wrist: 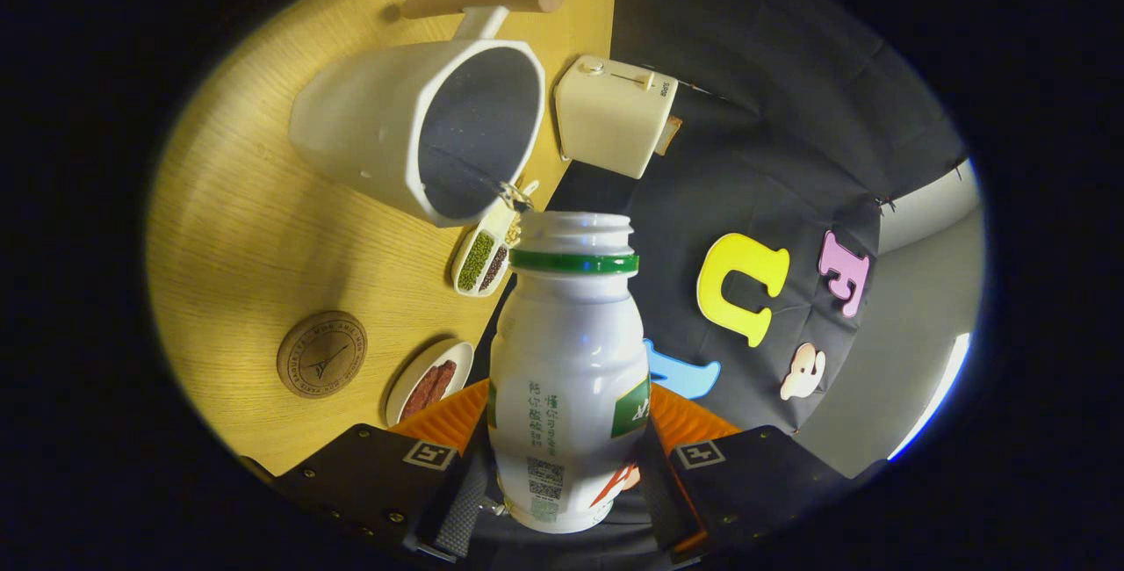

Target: Take the bottle from table, then pour the juice into the cup, finally place the bottle on the coaster

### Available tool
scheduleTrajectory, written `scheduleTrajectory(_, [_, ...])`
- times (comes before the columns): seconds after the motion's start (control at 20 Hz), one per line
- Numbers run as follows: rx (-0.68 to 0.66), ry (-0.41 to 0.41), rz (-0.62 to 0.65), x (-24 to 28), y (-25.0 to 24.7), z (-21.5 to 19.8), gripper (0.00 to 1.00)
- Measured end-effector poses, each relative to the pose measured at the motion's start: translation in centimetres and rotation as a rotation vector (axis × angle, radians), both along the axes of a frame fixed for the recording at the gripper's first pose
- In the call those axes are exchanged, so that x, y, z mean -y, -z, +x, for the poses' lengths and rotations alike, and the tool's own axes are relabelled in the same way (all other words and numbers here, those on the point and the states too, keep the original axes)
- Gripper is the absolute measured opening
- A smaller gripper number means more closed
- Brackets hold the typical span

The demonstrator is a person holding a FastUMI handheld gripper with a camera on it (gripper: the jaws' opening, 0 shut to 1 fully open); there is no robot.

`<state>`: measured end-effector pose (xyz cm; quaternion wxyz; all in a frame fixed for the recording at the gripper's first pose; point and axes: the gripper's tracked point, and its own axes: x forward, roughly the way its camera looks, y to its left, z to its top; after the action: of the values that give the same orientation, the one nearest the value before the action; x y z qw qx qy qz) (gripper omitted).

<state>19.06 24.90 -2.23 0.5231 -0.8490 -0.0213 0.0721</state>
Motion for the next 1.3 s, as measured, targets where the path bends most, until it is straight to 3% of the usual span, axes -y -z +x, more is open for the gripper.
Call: scheduleTrajectory(1.3, [0.059,-0.033,-0.135,-1.4,-0.5,-0.7,0.75])
